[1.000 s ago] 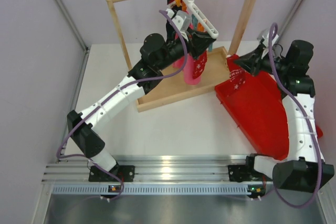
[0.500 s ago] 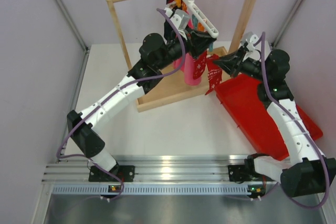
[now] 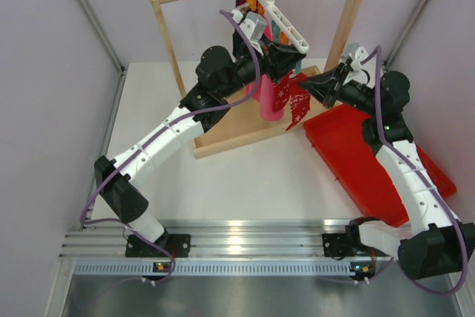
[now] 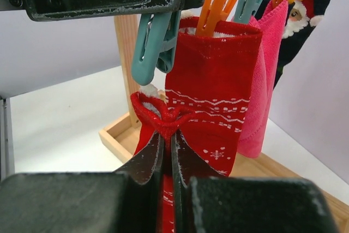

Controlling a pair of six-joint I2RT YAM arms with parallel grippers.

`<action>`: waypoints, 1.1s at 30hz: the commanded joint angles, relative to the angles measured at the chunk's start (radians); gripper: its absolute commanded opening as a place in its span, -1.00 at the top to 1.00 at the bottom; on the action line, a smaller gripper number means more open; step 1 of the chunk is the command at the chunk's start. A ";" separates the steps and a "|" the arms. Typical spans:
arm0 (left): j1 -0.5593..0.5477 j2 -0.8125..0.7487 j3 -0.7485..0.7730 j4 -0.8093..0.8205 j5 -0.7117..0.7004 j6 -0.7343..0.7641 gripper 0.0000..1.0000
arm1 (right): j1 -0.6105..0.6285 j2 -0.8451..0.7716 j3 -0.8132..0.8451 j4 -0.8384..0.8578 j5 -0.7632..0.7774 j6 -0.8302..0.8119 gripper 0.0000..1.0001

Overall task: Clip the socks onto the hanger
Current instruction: Clamp the sock onto the hanger.

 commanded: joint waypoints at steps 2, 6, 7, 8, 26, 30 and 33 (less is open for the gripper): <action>-0.005 0.004 0.033 0.000 0.034 -0.031 1.00 | 0.020 -0.012 0.032 0.075 -0.024 0.012 1.00; -0.005 0.007 0.028 0.000 0.040 -0.034 1.00 | 0.022 -0.001 0.046 0.082 -0.027 0.019 1.00; -0.005 0.006 0.028 0.000 0.042 -0.034 1.00 | 0.023 -0.001 0.051 0.087 -0.029 0.023 1.00; -0.004 0.007 0.025 0.000 0.042 -0.035 1.00 | 0.023 0.000 0.054 0.088 -0.030 0.025 1.00; -0.004 0.010 0.015 -0.006 0.048 -0.040 1.00 | 0.026 0.014 0.081 0.144 -0.035 0.069 1.00; -0.004 0.009 0.010 -0.005 0.054 -0.043 1.00 | 0.028 0.016 0.098 0.147 -0.029 0.075 1.00; -0.004 0.009 0.008 -0.005 0.056 -0.044 1.00 | 0.026 0.019 0.103 0.159 -0.027 0.085 1.00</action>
